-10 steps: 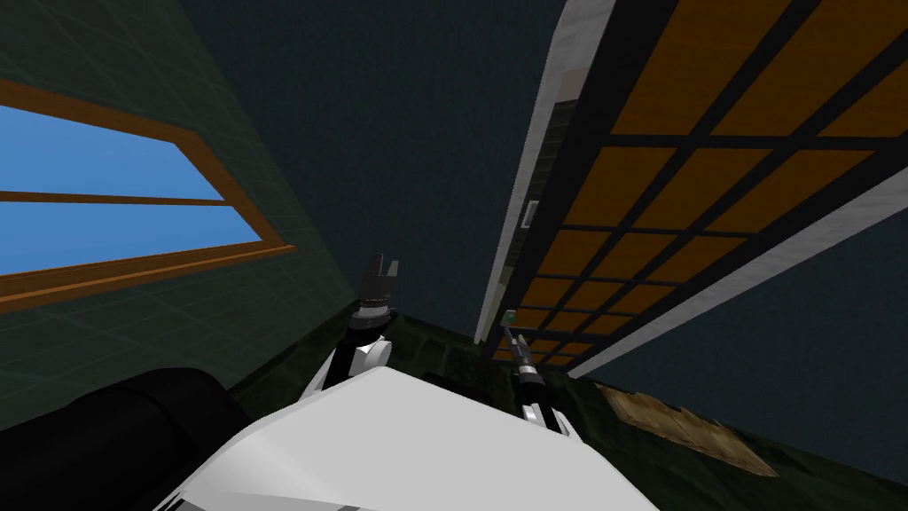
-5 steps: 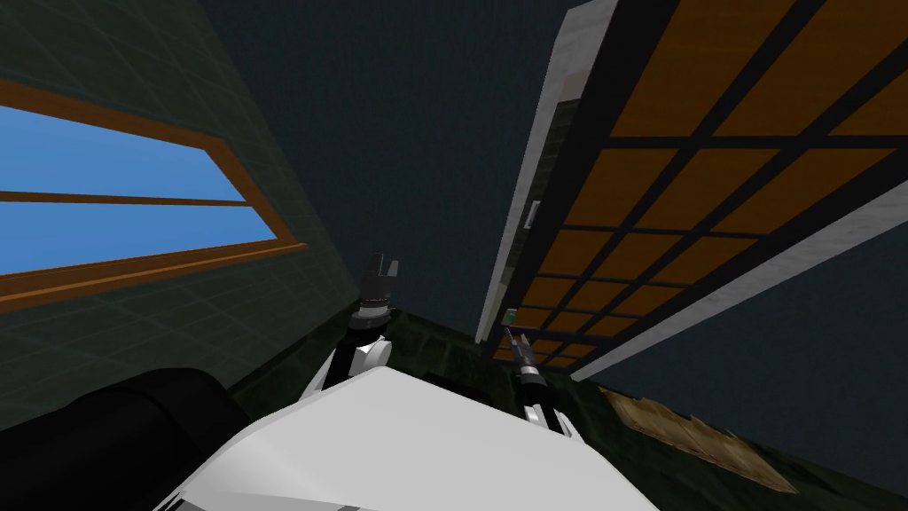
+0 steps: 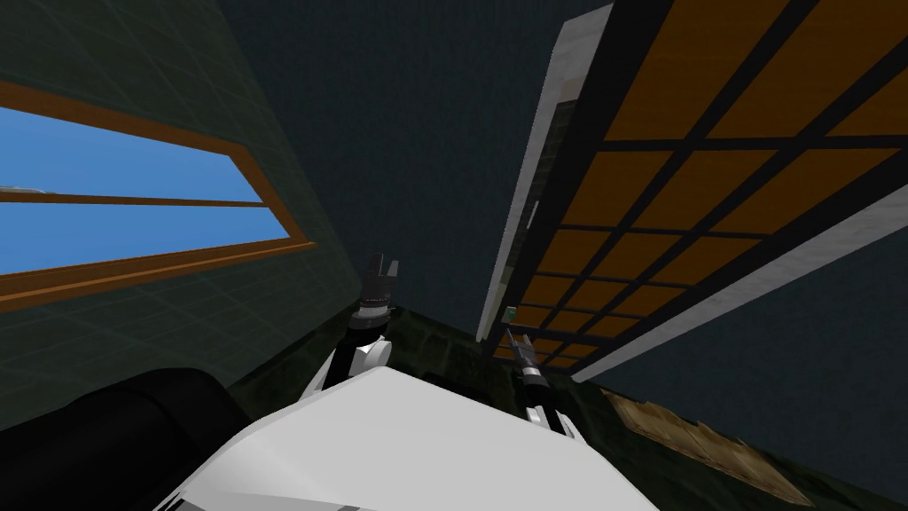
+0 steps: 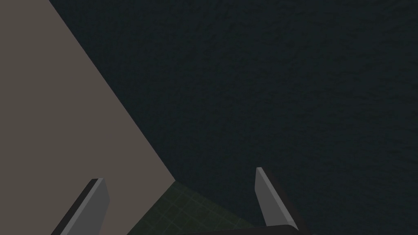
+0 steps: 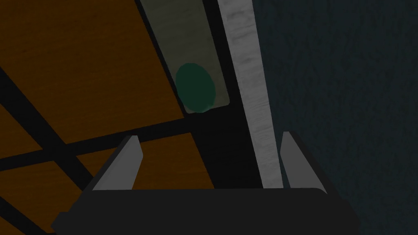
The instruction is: Pull the door open
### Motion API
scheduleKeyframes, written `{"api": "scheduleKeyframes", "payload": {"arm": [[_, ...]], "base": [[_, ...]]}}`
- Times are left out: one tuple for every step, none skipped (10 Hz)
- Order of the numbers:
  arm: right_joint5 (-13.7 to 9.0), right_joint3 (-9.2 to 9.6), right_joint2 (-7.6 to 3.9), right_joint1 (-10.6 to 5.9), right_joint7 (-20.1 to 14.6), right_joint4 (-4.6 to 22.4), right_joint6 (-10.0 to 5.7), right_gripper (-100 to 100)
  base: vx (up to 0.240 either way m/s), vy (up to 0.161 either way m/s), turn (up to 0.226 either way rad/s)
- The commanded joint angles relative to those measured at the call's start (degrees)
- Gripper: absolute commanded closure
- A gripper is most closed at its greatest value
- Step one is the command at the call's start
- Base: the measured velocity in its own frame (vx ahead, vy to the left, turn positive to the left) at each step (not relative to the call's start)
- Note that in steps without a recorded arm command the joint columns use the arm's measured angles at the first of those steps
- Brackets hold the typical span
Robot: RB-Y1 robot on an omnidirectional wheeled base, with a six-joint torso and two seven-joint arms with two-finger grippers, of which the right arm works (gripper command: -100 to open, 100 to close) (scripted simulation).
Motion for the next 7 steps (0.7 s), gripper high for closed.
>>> {"api": "scheduleKeyframes", "payload": {"arm": [[0.4, -0.48, -0.11, 0.0, 2.8, 0.1, -0.18, -100], [0.7, -0.77, -0.2, 0.03, 4.4, 0.1, -0.3, -100], [0.9, -1.04, -0.27, 0.06, 5.8, 0.1, -0.4, -100], [1.1, -1.3, -0.35, 0.09, 7.1, 0.2, -0.51, -100], [1.3, -1.52, -0.41, 0.11, 8.2, 0.2, -0.6, -100], [1.5, -1.73, -0.47, 0.14, 9.2, 0.2, -0.69, -100], [1.6, -1.9, -0.53, 0.16, 10.0, 0.2, -0.76, -100]], "base": [[-0.061, -0.021, 0.078], [-0.067, -0.03, 0.08], [-0.073, -0.042, 0.066], [-0.07, -0.042, 0.052], [-0.068, -0.037, 0.054], [-0.063, -0.043, 0.047], [-0.057, -0.035, 0.049]]}}
